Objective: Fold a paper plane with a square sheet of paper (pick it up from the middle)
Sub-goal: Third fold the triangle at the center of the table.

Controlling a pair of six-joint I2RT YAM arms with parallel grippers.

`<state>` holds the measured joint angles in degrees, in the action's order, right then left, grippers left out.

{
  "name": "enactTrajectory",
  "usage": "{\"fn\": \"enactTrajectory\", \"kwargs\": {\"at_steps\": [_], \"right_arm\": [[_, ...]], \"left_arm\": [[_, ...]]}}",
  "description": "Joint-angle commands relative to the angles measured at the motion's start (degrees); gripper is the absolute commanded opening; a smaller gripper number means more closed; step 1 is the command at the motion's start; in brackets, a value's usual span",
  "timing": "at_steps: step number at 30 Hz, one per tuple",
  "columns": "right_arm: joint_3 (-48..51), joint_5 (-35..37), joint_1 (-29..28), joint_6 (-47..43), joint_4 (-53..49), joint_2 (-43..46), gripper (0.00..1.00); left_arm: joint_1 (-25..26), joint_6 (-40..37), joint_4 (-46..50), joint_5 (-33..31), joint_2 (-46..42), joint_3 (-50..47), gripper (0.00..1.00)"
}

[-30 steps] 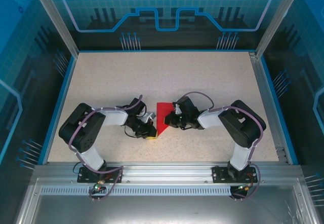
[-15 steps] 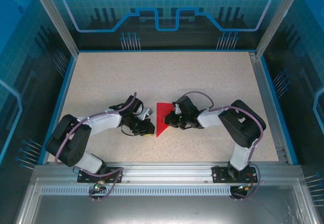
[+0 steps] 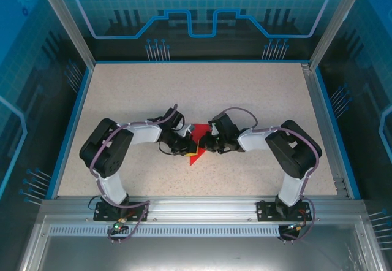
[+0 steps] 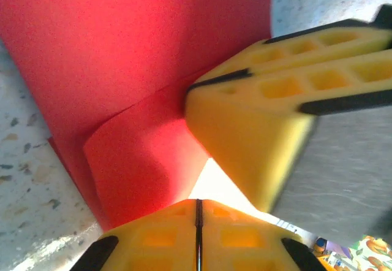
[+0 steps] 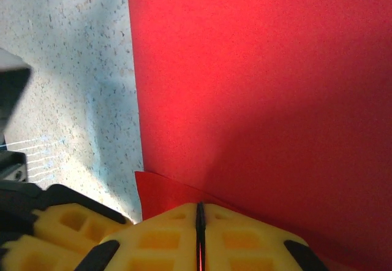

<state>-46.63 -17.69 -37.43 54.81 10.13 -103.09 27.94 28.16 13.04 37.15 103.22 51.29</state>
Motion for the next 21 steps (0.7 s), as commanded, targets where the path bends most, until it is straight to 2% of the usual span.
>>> {"fn": "enactTrajectory", "kwargs": {"at_steps": [1, 6, 12, 15, 21], "right_arm": [[0.0, 1.1, 0.5, -0.9, -2.1, 3.5, 0.1], [2.2, 1.1, 0.3, -1.1, -1.8, 6.0, 0.11], [2.8, -0.8, 0.1, -0.3, 1.1, 2.7, 0.1], [3.2, 0.8, 0.3, -0.5, 0.3, 1.0, 0.1], [7.3, 2.1, 3.9, -0.5, 3.0, 0.6, 0.1]], "left_arm": [[0.4, -1.2, 1.5, -0.4, 1.4, -1.0, 0.07], [0.4, -1.4, 0.3, -1.7, 2.1, -3.4, 0.06], [0.4, -2.2, 0.5, -2.4, 3.2, -4.0, 0.05], [0.4, -2.7, 1.0, -3.0, 3.0, -4.4, 0.05], [0.3, -4.0, 2.7, -4.1, 2.9, -4.3, 0.03]]}}
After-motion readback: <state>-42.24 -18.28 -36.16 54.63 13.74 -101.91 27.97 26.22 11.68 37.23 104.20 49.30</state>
